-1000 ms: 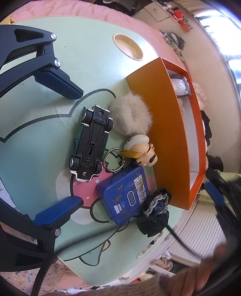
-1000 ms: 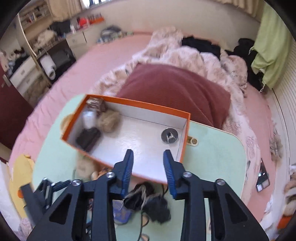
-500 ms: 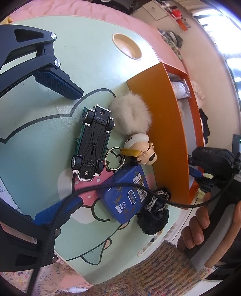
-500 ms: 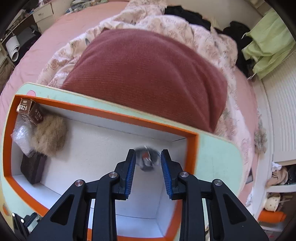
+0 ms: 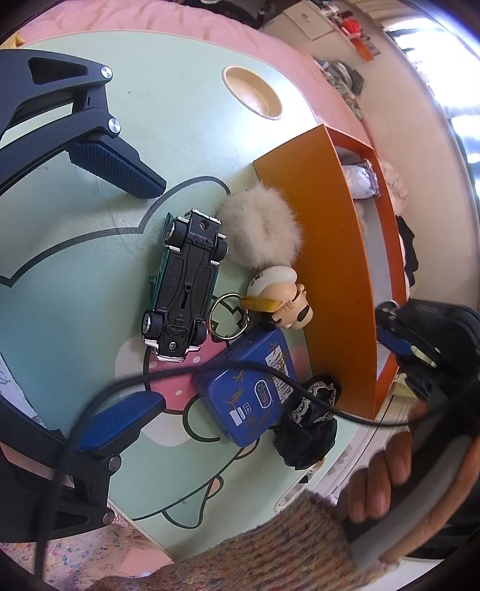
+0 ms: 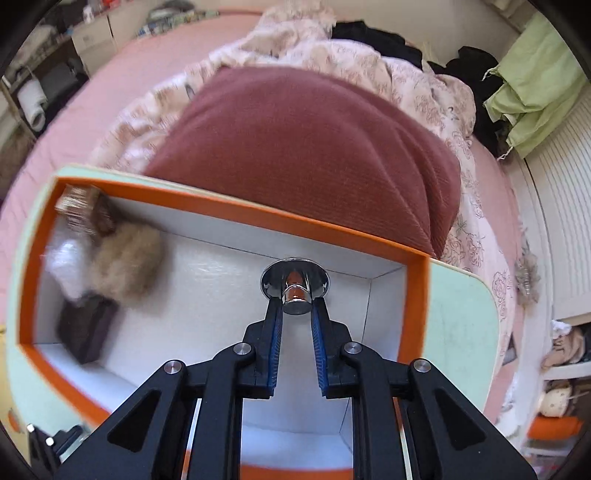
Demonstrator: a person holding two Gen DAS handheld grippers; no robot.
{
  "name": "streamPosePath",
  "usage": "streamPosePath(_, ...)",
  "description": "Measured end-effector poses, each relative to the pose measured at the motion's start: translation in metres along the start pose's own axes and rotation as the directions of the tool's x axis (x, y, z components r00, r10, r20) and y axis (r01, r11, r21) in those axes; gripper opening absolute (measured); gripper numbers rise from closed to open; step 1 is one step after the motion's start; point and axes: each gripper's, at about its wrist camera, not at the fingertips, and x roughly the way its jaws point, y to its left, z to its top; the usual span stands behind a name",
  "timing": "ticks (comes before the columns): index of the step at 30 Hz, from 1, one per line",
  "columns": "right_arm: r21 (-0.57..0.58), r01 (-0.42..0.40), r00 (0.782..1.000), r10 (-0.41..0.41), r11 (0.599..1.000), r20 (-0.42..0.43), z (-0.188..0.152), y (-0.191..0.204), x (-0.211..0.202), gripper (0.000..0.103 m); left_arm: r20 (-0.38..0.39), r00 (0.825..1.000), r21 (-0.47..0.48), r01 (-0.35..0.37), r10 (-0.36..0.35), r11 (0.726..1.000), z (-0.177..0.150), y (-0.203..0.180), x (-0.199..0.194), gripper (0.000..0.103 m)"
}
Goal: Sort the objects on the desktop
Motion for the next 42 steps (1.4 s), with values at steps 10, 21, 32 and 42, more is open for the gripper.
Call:
streamPosePath(10,-0.024,-0.233,0.955,0.233,0.972,0.184,-0.080,-0.001,-0.088,0.017,0.001,1.000,0.000,-0.001,0.001,1.000,-0.001,0.000,0.000,0.103)
streamPosePath(21,-0.061,-0.372,0.915,0.377,0.926,0.146,-0.120,0.013,-0.072,0.017,0.011,1.000,0.000,0.004,-0.004,1.000,-0.003,-0.003,-0.003,0.103)
streamPosePath(32,0.029,-0.454,0.877,0.441,0.890,0.191,-0.123,0.000,-0.062,0.033,0.010,1.000,0.002,0.002,-0.002,1.000,-0.003,-0.002,-0.003,0.103)
streamPosePath(42,-0.051,-0.215,0.937,0.221,0.975,0.270,-0.219,0.013,-0.074,0.033,0.016,1.000,0.004,-0.001,0.001,1.000,-0.001,-0.005,-0.006,0.103)
